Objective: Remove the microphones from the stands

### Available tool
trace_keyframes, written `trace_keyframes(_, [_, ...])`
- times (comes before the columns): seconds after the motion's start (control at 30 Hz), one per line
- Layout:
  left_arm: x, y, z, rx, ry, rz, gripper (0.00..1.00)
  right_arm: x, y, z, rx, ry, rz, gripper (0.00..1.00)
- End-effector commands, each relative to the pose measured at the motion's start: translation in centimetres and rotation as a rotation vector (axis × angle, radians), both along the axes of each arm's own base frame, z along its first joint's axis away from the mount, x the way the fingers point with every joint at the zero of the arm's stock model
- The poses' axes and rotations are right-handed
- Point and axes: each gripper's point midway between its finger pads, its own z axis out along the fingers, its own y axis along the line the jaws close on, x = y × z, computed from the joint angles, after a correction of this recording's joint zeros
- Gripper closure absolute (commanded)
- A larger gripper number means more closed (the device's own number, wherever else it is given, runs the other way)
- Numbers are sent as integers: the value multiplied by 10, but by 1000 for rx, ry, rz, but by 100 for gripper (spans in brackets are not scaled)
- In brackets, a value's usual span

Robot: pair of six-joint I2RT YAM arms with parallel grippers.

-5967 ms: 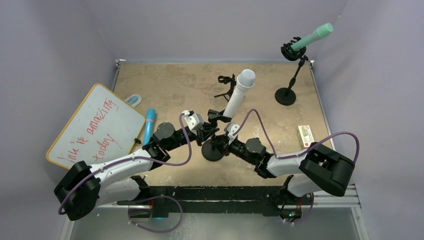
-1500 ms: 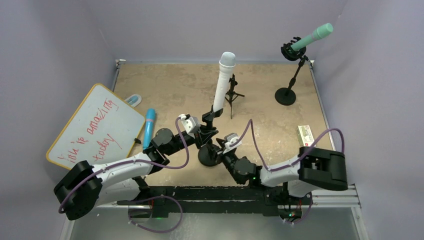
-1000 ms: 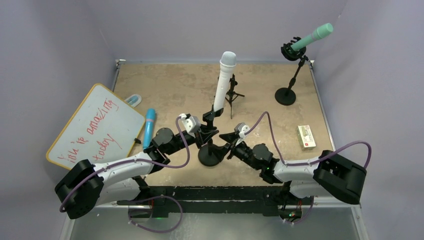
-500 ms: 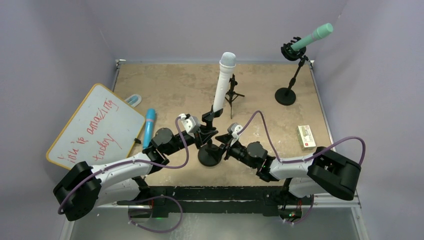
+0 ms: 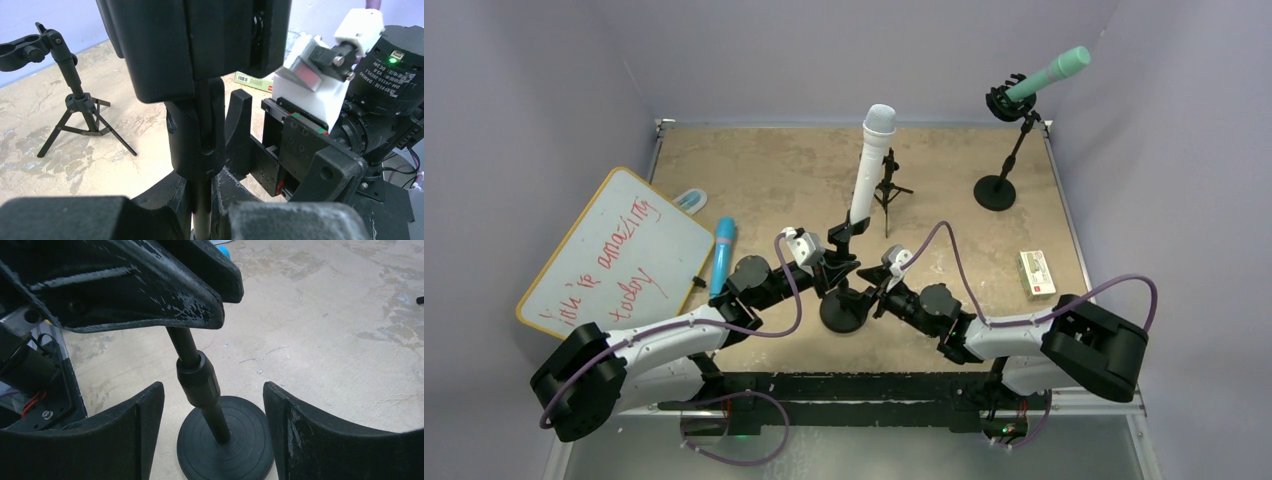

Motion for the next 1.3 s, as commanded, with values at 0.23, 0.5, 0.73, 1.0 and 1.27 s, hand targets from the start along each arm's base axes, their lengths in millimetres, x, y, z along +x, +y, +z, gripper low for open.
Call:
trace_keyframes(0.23, [11, 1, 0, 50, -15, 29, 100, -2, 0, 29, 77, -102, 25, 25])
trace_keyframes(0.5, [11, 2, 2, 32, -12, 37, 100, 3, 17, 24, 44, -117, 60, 43])
trace_keyframes(0.73, [11, 6, 0, 36, -7, 55, 100, 15, -3, 29, 78, -127, -77, 84])
trace_keyframes(1.0, [19, 12, 1, 17, 3, 112, 100, 21, -26, 29, -10, -150, -505, 94])
trace_keyframes(1.27, [22, 17, 0, 36, 0, 142, 100, 4, -2, 15, 29, -73, -422, 88])
